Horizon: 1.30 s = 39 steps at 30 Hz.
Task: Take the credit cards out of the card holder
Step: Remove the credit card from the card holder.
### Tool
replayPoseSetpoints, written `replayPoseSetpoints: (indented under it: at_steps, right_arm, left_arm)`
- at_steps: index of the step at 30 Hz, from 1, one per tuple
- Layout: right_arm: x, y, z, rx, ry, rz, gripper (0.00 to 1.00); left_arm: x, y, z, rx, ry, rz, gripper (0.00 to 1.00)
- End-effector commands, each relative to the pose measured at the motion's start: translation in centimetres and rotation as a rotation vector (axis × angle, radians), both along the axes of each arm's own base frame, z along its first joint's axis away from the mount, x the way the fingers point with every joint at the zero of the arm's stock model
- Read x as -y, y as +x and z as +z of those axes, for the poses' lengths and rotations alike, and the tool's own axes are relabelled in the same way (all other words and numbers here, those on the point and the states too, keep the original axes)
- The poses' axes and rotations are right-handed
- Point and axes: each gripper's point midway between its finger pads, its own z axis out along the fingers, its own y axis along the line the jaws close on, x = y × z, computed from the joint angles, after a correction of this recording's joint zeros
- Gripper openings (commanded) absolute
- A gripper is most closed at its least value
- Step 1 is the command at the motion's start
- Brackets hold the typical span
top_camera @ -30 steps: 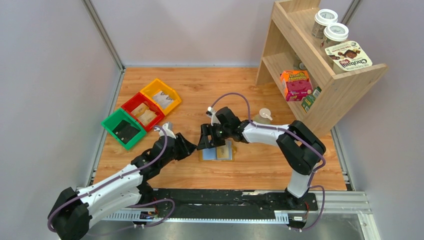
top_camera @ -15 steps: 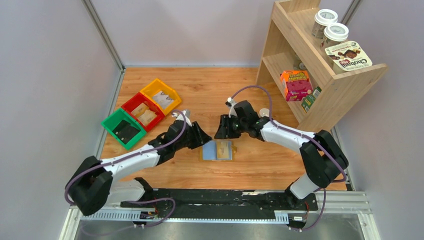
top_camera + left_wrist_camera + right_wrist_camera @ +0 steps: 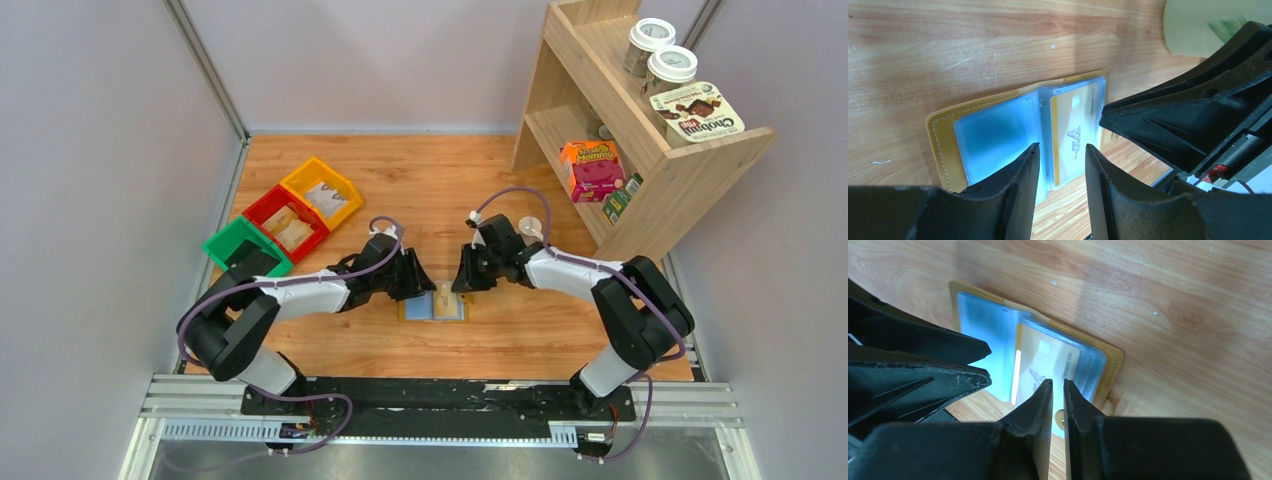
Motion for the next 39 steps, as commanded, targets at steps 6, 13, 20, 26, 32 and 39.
replayPoseSetpoints:
  at_steps: [6,13,20,26,32,39]
  right_arm:
    - [0.4,-0.3,-2.4,-0.044,-0.018,-0.012,0.13]
    - [0.5,-0.5,-2.9,-0.070,-0.008,-0.014,0.12]
    - [0.5,-0.7,-3.1,-0.078,-0.007,-0.015,0.12]
    - [0.4,-0.8,-3.2,-0.081,-0.006,-0.014,0.12]
    - [0.5,-0.8,-3.2,-0.082,-0.006,-0.016,0.12]
    - [0.4,-0.8,-3.1,-0.082,-0.003,-0.014,0.12]
  left_arm:
    - [0.9,-0.1,-0.8,-0.025,0.004,-0.060,0.47]
    - [1.0,-0.6,-1.8,-0.060,0.007,-0.069,0.47]
    - [2.2,-0.6,-0.6,-0.061,-0.089,-0.077,0.40]
    - [2.8,-0.1,1.7,-0.012,-0.161,-0.068,0.34]
    - [2.8,0.1,3.0,0.020,-0.226,-0.036,0.27]
    - [3.2,0.3,3.4,0.036,-0.282,-0.024,0.18]
